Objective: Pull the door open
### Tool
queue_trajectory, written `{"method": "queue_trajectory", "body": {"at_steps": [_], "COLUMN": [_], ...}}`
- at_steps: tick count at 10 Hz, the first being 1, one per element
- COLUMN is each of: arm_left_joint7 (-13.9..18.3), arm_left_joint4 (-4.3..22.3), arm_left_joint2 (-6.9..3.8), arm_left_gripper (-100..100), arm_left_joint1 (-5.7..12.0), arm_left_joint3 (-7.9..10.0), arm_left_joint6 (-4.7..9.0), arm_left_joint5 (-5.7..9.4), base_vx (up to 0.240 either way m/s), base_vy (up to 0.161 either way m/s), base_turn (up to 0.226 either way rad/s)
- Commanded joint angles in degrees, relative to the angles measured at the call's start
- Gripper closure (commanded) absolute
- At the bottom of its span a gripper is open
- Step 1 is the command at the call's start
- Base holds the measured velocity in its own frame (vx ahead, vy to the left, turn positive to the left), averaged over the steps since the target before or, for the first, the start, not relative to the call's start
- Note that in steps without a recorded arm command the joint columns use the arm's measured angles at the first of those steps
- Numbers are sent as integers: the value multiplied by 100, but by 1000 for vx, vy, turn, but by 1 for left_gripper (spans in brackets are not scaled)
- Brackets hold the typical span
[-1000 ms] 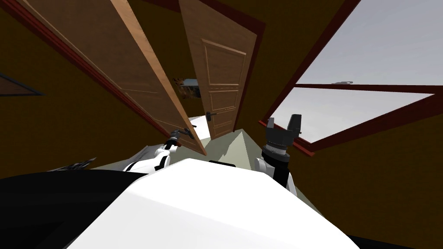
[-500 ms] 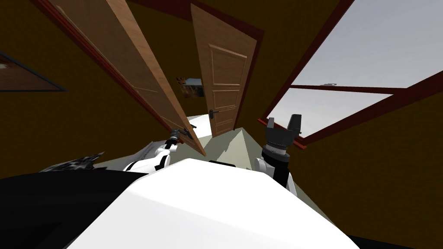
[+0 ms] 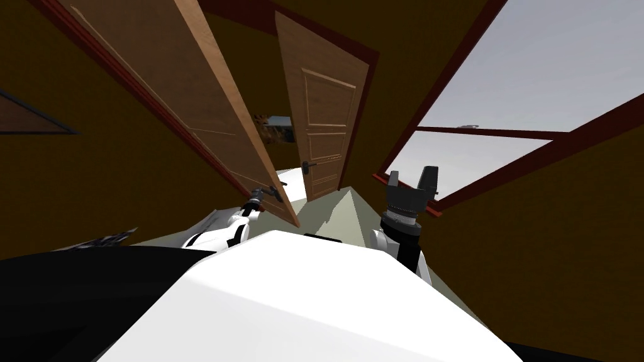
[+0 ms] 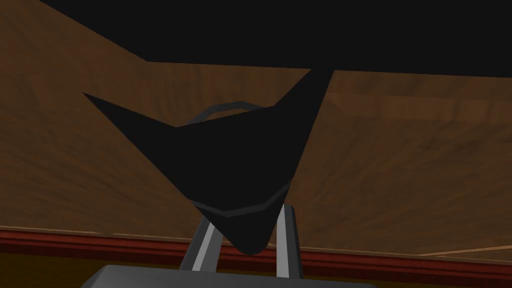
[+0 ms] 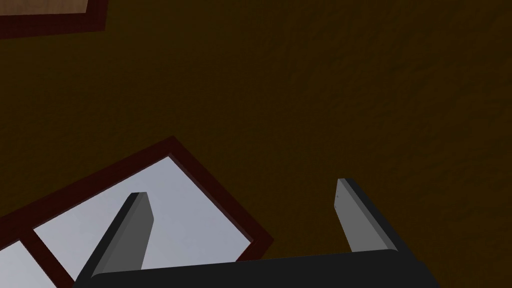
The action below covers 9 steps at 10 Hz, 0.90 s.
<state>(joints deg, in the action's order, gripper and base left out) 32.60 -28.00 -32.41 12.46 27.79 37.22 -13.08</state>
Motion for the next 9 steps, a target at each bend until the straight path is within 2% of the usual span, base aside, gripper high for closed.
{"method": "queue_trajectory", "body": {"at_steps": [1,9], "arm_left_joint7": [34,5], "arm_left_joint4": [-169,-203], "arm_left_joint2": [54,139], "arm_left_gripper": [100,100], "arm_left_joint1": [-36,47], "arm_left_joint3": [-33,-77], "arm_left_joint6": [-64,-22], "arm_left_joint5": [-12,-97], "base_vx": [33,200], "base_vy": [9,4], "base_turn": [-51,-55]}}
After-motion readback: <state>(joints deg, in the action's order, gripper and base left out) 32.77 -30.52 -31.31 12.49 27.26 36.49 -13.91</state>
